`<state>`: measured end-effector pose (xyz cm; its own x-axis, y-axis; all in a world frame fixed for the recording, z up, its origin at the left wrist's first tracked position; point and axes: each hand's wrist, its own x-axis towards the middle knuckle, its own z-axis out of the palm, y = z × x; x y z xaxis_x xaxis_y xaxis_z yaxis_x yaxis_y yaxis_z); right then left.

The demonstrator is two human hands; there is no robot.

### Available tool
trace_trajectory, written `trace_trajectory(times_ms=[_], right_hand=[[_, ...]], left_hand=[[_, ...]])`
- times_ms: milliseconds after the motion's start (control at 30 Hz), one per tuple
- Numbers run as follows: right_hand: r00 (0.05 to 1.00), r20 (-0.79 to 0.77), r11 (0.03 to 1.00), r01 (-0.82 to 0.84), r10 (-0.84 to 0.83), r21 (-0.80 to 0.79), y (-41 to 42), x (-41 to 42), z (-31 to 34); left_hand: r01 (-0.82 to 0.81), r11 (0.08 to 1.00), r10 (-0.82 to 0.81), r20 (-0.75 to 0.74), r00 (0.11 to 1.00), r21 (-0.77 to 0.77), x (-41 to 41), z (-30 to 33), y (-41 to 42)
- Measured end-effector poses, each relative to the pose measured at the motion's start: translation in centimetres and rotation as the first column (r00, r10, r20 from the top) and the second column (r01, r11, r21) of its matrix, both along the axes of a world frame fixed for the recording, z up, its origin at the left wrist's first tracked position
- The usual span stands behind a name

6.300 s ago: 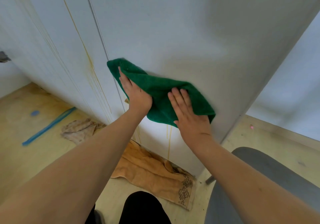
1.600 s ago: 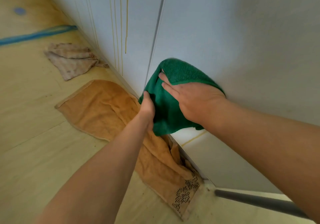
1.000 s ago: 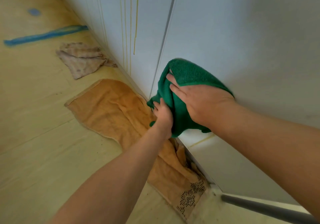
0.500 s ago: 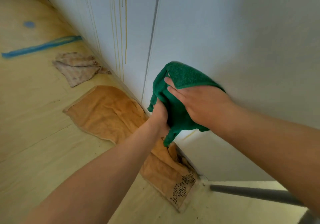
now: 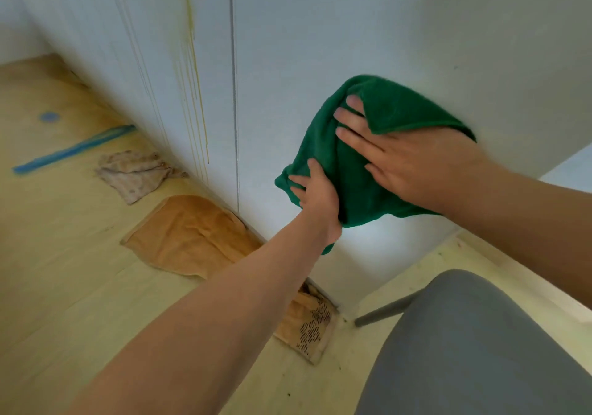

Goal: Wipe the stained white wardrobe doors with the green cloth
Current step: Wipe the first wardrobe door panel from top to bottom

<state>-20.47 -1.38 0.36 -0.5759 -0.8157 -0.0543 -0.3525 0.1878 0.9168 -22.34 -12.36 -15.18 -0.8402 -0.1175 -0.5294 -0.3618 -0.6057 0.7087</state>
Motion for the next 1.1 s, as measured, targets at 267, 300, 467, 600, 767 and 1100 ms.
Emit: trace_trajectory(times_ms=[267,300,467,600,767,1100], right_hand=[[0.959,0.28,0.982,0.095,-0.046,-0.163,-1.4,-2.6,-7.6],[0.942,0.334,0.976,0.1,-0.03,-0.194,-1.7,-3.0,-9.0],[0.837,0.544,0.963,0.189,-0.055,-0.194,-3.2,-4.0,-15.2],[0.711,0.683,0.92,0.361,-0.168,-0.15,-4.9,-3.7,-17.9],[0.685,0.704,0.897,0.41,-0.184,-0.164,-5.8,-3.4,-20.0],[0.734,0.603,0.95,0.262,-0.311,0.172,-1.4,0.1,-17.0]], left_hand=[[-0.021,0.999,0.026,0.144,0.989,-0.036,-2.0,-7.3,-0.2],[-0.024,1.0,0.027,0.156,0.987,-0.021,-2.2,-8.4,-0.6],[-0.125,0.992,0.12,0.193,0.974,0.013,-3.2,-15.3,-2.0],[-0.151,0.989,0.145,0.257,0.956,0.004,-4.3,-19.4,-2.9],[-0.187,0.982,0.19,0.279,0.941,-0.037,-4.0,-22.7,-2.3],[-0.121,0.961,0.001,0.436,0.9,0.248,1.8,-30.5,9.6]])
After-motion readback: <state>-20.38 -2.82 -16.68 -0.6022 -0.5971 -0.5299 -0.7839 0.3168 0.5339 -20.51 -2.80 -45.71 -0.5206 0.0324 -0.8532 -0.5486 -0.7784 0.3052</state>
